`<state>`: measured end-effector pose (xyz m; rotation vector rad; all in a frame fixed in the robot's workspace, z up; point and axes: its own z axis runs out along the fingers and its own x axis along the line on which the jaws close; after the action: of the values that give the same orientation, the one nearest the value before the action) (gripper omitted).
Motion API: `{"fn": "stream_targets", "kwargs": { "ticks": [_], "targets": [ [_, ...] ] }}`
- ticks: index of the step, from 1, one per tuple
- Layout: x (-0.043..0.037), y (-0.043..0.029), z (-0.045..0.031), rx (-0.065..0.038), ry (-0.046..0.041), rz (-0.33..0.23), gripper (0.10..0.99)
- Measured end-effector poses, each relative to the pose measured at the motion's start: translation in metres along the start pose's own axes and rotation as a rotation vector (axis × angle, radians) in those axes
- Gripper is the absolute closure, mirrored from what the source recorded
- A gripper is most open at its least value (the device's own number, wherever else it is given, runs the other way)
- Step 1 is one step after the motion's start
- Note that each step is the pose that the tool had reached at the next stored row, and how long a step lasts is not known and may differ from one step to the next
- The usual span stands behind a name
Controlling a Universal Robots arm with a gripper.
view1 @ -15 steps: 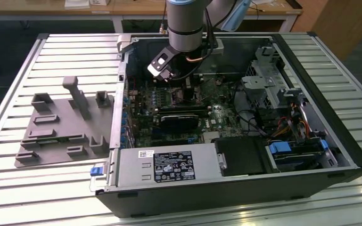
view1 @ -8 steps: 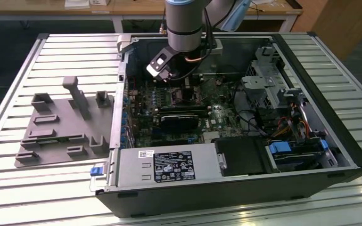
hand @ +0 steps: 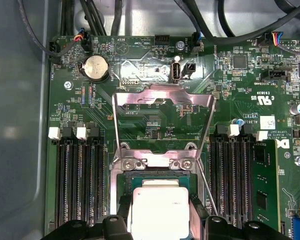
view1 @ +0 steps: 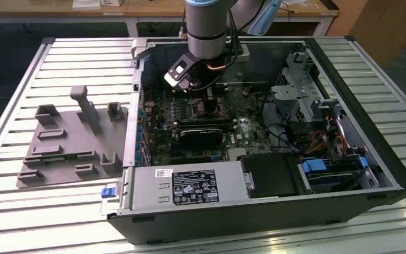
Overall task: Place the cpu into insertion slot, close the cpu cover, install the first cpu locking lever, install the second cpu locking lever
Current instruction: 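Place the cpu into insertion slot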
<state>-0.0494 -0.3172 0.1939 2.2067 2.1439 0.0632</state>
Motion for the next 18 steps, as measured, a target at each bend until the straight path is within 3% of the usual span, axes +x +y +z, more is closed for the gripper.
{"fn": "stream_targets", "kwargs": {
  "ticks": [18],
  "targets": [
    [0.0001, 0.0016, 0.0011, 0.000, -0.0001, 0.000, 0.549]
  ]
}}
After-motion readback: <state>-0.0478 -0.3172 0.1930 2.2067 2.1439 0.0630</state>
